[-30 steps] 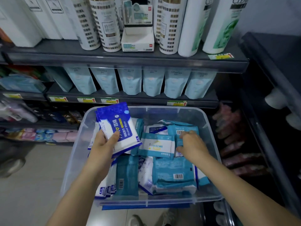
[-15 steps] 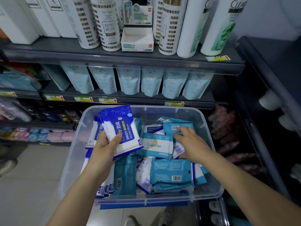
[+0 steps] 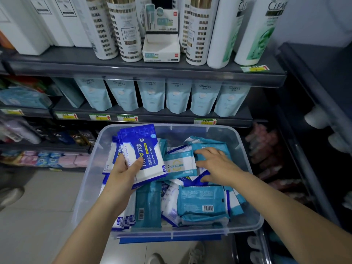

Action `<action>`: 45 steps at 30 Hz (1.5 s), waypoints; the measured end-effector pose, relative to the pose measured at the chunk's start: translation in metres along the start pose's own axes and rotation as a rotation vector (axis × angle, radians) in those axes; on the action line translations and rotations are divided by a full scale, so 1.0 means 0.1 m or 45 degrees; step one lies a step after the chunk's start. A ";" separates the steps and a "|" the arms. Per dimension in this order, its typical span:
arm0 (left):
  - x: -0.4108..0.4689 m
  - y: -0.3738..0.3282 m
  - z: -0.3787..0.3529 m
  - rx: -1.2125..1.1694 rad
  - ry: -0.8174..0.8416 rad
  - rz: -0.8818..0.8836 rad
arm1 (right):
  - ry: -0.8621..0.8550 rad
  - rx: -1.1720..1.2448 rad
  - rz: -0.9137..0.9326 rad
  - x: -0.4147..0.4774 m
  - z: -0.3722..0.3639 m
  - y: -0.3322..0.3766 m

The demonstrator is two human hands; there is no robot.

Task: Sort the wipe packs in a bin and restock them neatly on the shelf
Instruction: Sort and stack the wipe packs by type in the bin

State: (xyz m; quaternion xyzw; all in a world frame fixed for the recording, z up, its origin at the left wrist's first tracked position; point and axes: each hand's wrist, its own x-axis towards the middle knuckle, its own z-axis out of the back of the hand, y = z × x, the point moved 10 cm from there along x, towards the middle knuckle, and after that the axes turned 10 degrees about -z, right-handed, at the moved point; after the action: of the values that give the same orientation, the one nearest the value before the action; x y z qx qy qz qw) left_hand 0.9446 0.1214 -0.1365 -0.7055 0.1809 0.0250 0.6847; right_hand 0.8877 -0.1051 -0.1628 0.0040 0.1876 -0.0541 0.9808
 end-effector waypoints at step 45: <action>-0.22 0.06 -0.42 -0.209 0.145 -0.030 | -0.247 2.149 -0.414 -0.42 0.47 0.34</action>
State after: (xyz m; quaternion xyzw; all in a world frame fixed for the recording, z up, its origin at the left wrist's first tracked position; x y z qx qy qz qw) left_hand 0.9138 0.0849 -0.1335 -0.7617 0.2084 -0.0084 0.6135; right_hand 0.8694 -0.0686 -0.1039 0.6994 -0.0017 -0.3150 0.6416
